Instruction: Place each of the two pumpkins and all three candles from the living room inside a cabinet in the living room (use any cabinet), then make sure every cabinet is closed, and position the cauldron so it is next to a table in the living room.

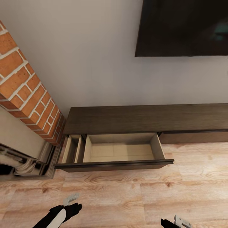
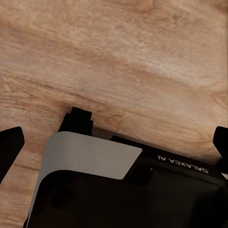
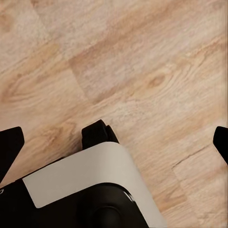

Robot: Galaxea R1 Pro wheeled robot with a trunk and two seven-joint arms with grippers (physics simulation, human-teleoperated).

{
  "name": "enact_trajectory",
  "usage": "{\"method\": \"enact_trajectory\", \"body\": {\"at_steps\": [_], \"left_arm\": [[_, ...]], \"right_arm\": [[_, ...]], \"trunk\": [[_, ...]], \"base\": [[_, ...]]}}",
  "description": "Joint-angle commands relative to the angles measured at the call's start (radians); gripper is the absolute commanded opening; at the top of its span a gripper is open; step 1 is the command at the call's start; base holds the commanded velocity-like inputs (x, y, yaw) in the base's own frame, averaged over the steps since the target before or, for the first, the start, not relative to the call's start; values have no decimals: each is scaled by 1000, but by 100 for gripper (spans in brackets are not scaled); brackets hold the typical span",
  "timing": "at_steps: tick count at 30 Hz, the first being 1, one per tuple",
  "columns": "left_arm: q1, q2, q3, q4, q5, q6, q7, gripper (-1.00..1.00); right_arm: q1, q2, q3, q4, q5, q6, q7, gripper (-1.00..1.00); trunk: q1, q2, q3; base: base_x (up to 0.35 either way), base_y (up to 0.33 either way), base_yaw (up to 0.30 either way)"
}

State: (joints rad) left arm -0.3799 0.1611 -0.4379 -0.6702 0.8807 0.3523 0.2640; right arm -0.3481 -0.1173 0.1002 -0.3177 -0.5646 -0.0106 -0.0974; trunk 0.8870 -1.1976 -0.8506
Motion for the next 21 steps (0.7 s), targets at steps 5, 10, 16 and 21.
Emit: {"method": "enact_trajectory", "body": {"at_steps": [5,10,16,21], "left_arm": [[-1,2,-7,-3,11,1,9,100],[-1,2,-7,-3,10,1,9,100],[-1,0,-7,-3,9,1,9,100],[-1,0,-7,-3,8,1,9,100]], "right_arm": [[0,-1,11,-1,-2,-5,-12,100],[0,-1,12,-1,-2,-16,-13,100],[0,-1,12,-1,0,-21,-13,100],[0,-1,12,-1,-1,-23,-13,100]], "trunk": [[0,0,8],[0,0,16],[0,0,26],[0,0,34]], "base": [[0,0,0],[0,0,0],[0,0,0],[0,0,0]]}}
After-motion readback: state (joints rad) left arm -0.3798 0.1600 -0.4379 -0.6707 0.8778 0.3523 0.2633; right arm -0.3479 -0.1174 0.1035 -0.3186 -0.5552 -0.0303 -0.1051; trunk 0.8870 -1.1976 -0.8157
